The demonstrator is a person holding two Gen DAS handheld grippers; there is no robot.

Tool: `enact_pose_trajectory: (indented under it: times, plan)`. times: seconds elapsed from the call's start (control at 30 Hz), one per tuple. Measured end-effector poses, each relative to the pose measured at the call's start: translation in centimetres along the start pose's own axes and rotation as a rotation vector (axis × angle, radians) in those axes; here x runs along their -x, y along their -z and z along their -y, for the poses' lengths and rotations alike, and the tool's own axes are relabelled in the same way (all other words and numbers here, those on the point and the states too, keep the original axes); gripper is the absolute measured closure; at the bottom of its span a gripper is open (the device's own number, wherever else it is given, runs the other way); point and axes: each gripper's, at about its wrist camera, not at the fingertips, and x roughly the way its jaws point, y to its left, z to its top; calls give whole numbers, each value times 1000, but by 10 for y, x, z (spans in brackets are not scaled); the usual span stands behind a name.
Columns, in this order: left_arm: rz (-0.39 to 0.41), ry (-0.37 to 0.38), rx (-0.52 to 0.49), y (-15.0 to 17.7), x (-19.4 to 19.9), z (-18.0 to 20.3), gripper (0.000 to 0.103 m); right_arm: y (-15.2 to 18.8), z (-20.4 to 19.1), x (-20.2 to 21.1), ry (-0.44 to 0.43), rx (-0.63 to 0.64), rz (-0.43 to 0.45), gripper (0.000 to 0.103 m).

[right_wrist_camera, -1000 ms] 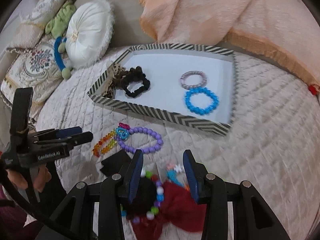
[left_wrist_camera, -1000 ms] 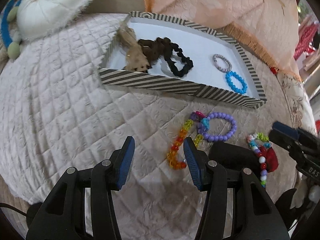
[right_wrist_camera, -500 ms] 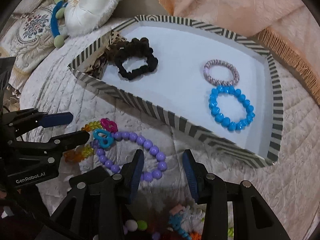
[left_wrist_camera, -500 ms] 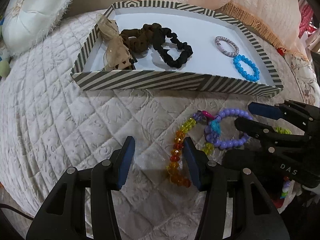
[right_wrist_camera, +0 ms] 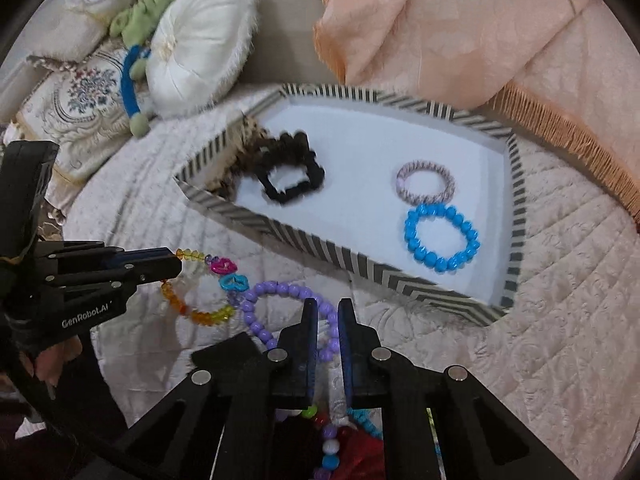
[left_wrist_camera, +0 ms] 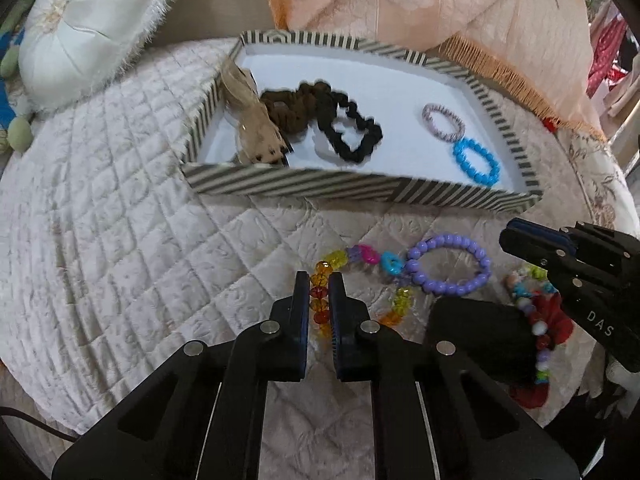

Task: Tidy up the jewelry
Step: 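Grasp the orange beaded bracelet with the left tool while the right approaches the purple bracelet, then close the right tool on the purple bracelet while the left carries the orange bracelet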

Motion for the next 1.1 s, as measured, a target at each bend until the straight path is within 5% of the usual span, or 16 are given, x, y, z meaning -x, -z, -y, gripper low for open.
enact_pose_trajectory:
  times: [0.13, 0.27, 0.3, 0.37, 0.5, 0.63, 1.1]
  plan:
    - [39, 13, 6, -5, 25, -4, 95, -5, -1, 16, -7, 1, 25, 94]
    - [69, 12, 7, -8, 41, -5, 95, -6, -9, -1, -33, 23, -59, 92]
    - [72, 13, 9, -9, 43, -5, 95, -4, -12, -11, -12, 45, -83, 88]
    - [72, 13, 11, -9, 46, -6, 95, -1, -11, -25, 9, 50, -119, 60]
    - [67, 7, 9, -5, 47, -7, 95, 4, -4, -56, 27, 37, -171, 64]
    - [60, 5, 27, -3, 46, -12, 95, -1, -7, -61, 62, 78, -141, 93]
    - [120, -19, 0, -23, 72, -5, 95, -32, 1, 45, 7, 46, 63, 94]
